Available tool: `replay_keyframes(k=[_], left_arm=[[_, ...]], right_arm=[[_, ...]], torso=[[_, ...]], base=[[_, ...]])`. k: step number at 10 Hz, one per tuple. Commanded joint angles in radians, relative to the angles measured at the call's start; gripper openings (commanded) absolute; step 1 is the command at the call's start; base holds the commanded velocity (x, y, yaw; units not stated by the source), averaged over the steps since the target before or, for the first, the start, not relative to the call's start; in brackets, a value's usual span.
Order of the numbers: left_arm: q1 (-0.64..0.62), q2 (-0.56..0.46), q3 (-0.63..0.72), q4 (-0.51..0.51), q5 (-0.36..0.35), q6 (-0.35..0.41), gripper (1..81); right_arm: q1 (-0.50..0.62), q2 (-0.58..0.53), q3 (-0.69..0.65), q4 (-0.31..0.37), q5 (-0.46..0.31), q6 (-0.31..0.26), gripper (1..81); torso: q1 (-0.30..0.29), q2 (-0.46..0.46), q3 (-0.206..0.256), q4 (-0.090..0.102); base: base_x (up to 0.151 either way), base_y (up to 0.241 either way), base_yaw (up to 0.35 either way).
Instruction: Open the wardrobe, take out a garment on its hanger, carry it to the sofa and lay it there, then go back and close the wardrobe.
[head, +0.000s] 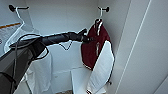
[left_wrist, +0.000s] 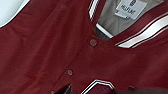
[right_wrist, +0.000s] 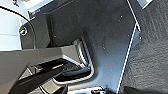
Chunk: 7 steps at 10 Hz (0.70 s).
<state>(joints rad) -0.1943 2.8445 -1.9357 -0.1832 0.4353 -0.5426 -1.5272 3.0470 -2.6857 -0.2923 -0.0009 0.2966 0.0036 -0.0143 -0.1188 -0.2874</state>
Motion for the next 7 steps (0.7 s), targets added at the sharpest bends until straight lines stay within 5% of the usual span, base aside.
replay_keyframes(k=[1, 2, 4, 7], left_arm=[[-0.262, 0.041, -0.063, -0.012, 0.002, -0.082, 81.1], [-0.289, 0.056, -0.083, -0.013, 0.0, -0.105, 81.1], [-0.348, 0.075, -0.106, -0.016, -0.003, -0.145, 81.1], [-0.402, 0.084, -0.137, -0.019, -0.046, -0.215, 81.1]], right_arm=[[0.029, 0.002, -0.002, 0.002, -0.053, 0.004, 81.1], [0.028, 0.003, -0.002, 0.002, -0.051, 0.004, 81.1], [0.028, 0.003, 0.0, 0.001, -0.051, 0.004, 81.1], [0.028, 0.003, 0.001, 0.001, -0.053, 0.004, 81.1]], torso=[[0.0, 0.0, 0.0, 0.0], [0.0, 0.0, -0.057, 0.0], [0.0, 0.0, -0.016, 0.0], [0.001, 0.001, -0.034, 0.0]], base=[[0.0, 0.0, 0.0], [0.0, 0.0, 0.0], [0.0, 0.0, 0.0], [0.0, 0.0, 0.0]])
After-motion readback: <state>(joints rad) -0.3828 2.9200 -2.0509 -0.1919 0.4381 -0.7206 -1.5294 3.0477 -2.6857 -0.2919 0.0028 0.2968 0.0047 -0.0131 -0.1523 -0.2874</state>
